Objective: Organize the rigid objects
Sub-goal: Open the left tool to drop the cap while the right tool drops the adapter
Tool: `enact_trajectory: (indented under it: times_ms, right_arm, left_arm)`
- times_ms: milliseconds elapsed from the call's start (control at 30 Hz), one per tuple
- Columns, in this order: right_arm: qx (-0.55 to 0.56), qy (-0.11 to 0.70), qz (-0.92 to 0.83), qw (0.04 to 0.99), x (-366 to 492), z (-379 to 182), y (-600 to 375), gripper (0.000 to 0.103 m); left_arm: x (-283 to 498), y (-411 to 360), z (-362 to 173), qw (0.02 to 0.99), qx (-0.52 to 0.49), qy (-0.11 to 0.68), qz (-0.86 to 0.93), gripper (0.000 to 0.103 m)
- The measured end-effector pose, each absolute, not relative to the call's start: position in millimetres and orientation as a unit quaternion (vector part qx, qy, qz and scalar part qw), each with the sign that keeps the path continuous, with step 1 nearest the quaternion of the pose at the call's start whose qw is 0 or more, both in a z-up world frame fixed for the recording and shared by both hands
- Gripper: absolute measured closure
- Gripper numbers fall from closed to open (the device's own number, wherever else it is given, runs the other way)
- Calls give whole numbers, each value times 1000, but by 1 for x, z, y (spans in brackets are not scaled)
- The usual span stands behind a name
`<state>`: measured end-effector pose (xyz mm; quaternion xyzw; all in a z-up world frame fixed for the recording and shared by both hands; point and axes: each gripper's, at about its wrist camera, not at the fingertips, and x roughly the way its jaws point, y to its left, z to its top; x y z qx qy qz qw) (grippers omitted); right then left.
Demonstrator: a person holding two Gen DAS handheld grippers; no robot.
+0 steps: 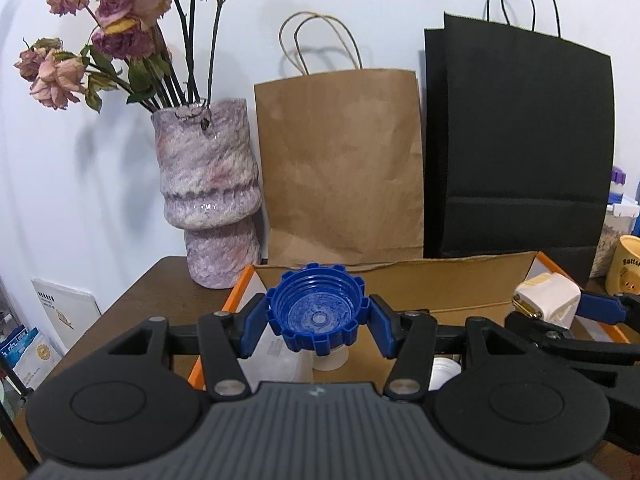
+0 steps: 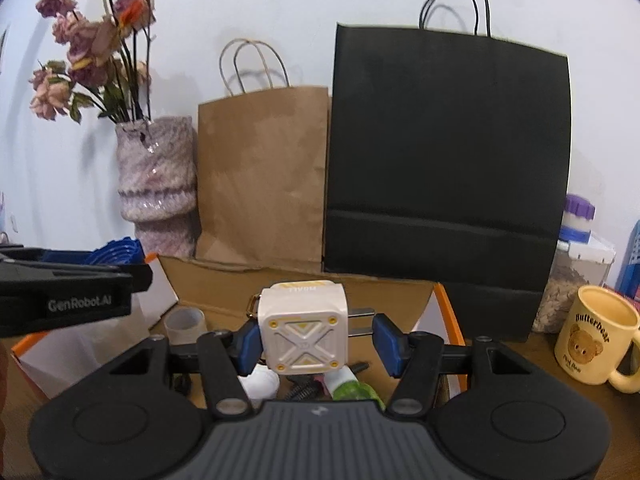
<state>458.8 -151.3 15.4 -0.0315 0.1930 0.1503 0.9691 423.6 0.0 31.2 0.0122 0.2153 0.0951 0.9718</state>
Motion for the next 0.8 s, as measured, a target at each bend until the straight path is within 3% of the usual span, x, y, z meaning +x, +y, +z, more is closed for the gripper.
enact_trajectory:
  times_ms: [333, 433, 500, 533, 567, 667, 800]
  right_arm:
    - [-29, 212, 150, 965, 460, 8, -155, 46]
    - [-23, 221, 145, 964, 463, 6, -158, 44]
    - [-18, 218, 141, 965, 463, 5, -161, 33]
    - [-15, 213, 139, 967, 461, 7, -162, 19]
    - [-14, 208, 139, 968, 460, 8, -163, 9]
    - [-9, 198, 136, 971, 459, 11, -166, 0]
    - [-12, 201, 127, 971, 461, 11, -166, 0]
  left_arm:
    - [425, 1, 29, 972, 20, 217, 92, 45]
    - [424, 2, 29, 972, 21, 214, 95, 29]
    - [422, 4, 30, 973, 21, 209, 95, 19]
    - [422, 5, 31, 973, 20, 208, 96, 15]
    - [421, 7, 31, 973, 18, 206, 98, 4]
    - [420, 11, 33, 974, 12, 201, 100, 0]
    - [420, 15, 34, 974, 0, 202, 100, 0]
